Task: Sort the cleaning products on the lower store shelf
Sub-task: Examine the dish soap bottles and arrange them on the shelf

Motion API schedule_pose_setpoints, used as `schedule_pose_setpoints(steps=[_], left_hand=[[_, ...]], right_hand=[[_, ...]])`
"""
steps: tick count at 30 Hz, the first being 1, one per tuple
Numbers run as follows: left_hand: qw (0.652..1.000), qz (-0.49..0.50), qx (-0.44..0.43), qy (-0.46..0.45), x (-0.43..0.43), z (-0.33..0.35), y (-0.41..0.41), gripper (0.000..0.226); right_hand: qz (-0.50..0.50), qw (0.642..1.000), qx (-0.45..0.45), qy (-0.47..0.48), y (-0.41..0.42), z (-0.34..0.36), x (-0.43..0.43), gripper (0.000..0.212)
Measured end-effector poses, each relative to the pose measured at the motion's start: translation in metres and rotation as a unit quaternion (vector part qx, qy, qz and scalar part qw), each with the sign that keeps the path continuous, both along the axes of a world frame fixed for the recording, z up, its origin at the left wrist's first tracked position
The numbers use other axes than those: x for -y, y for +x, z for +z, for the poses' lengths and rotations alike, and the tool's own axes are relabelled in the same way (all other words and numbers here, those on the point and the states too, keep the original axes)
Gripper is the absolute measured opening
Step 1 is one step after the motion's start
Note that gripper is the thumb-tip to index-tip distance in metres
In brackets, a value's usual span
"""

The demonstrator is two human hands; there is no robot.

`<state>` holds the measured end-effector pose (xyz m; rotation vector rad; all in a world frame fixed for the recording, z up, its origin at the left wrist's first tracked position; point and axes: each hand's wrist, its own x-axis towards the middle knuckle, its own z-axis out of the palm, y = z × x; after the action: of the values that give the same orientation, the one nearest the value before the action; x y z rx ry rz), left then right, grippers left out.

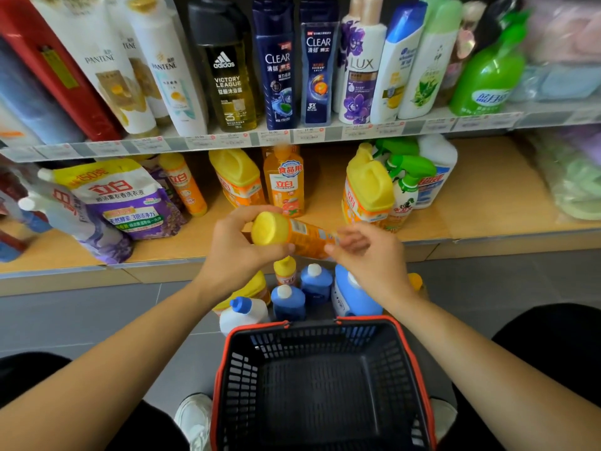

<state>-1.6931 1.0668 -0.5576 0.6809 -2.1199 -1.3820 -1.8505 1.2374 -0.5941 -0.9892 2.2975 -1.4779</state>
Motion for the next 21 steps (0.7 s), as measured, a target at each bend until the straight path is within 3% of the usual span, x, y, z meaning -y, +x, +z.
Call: schedule_pose_setpoints(steps=[2, 4, 8, 11, 17, 21], left_hand=[[0.999, -0.012, 0.020, -0.045, -0.003, 0.001, 0.000, 0.055], [0.997, -0.044, 0.022, -0.061, -0.008, 0.002, 0.000, 0.056], [0.994, -0.089, -0.005, -0.055, -0.017, 0.002, 0.002, 0.058], [0.991, -0.128, -0.025, 0.020, -0.022, 0.002, 0.003, 0.055], [0.991, -0.094, -0.050, 0.079, -0.022, 0.002, 0.000, 0.026], [0.988, -0.098, -0.058, 0.100, -0.022, 0.004, 0.000, 0.025]], right_hand=[[0.103, 0.992, -0.068, 0.021, 0.001, -0.001, 0.002, 0.069], [0.184, 0.979, -0.075, 0.038, 0.005, -0.004, 0.006, 0.086], [0.198, 0.980, -0.016, -0.009, 0.008, -0.008, 0.012, 0.074], [0.189, 0.980, 0.030, -0.054, 0.009, -0.010, 0.009, 0.067], [0.193, 0.980, 0.028, -0.041, 0.014, -0.012, 0.007, 0.064], [0.193, 0.980, 0.022, -0.040, 0.015, -0.012, 0.006, 0.062]])
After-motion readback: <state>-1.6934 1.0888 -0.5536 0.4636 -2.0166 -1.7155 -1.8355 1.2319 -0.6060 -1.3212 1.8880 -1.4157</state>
